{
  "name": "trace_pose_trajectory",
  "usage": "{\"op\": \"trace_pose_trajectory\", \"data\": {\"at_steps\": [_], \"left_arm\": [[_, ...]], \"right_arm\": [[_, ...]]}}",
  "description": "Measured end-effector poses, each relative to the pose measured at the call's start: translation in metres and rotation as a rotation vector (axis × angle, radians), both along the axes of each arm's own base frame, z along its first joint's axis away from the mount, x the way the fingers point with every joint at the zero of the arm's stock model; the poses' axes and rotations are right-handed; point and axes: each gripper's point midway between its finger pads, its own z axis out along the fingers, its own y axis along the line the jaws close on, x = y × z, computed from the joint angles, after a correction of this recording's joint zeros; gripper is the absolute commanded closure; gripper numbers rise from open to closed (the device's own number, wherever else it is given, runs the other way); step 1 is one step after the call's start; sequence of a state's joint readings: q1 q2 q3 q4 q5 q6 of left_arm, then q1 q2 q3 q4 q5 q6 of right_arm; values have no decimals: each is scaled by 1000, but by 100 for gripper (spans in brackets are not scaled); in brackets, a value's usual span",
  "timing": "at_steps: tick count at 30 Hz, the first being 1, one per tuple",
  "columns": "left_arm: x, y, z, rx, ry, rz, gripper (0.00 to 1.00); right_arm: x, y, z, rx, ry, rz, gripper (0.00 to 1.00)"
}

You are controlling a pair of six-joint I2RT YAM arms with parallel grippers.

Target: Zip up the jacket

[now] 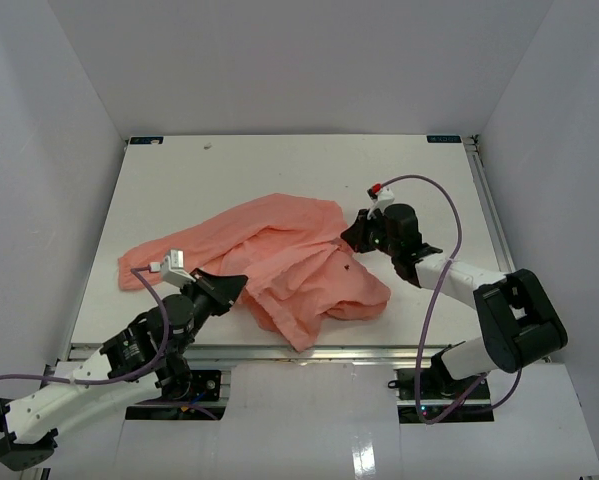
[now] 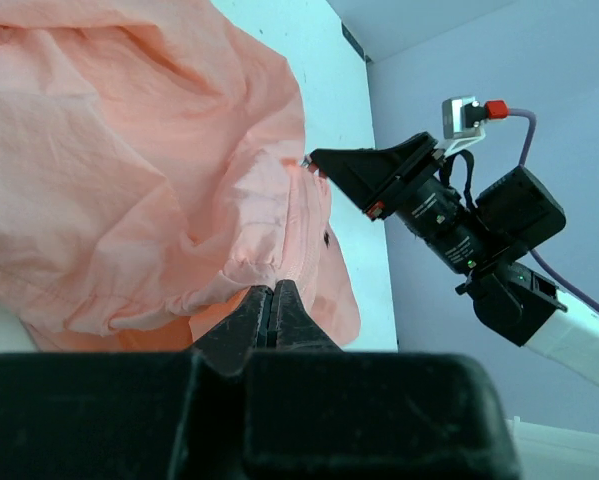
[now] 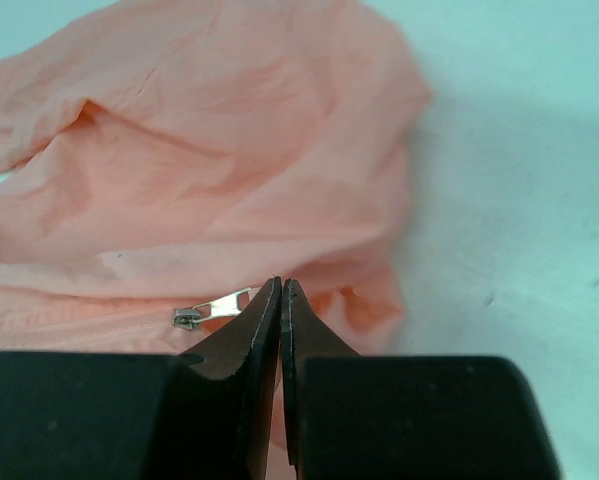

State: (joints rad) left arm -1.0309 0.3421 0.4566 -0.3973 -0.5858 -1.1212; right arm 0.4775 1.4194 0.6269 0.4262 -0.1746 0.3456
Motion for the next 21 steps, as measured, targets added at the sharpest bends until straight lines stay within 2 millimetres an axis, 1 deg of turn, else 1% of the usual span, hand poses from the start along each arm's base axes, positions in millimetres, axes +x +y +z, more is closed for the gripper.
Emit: {"op": "trace_pose_trajectory", "data": {"at_steps": [3,6,8,11,15,18,21], "left_arm": [[-2,8,0,5,-6,16,100],[-3,16,-1,13,-11,28,100],[-5,22,3,12,-24,36,100],[-7,30,19,-3,-65,42,100],[-12,36,47,-13,-153,17,100],[-17,30,62,-7,-225,-39,100],[-21,23,67,22,-263,-95,100]], "right_arm": [[28,-4,18,-11,-32,-27,92],[62,5,45,-18,-85,-25,92],[83,7,61,-22,-117,-27,92],[109,-1,76,-31,-139,-44,92],[147,-19,89,-42,-159,-79,92],[161,-29,93,-55,-169,-87,92],[166,-35,94,-65,-169,-88,92]]}}
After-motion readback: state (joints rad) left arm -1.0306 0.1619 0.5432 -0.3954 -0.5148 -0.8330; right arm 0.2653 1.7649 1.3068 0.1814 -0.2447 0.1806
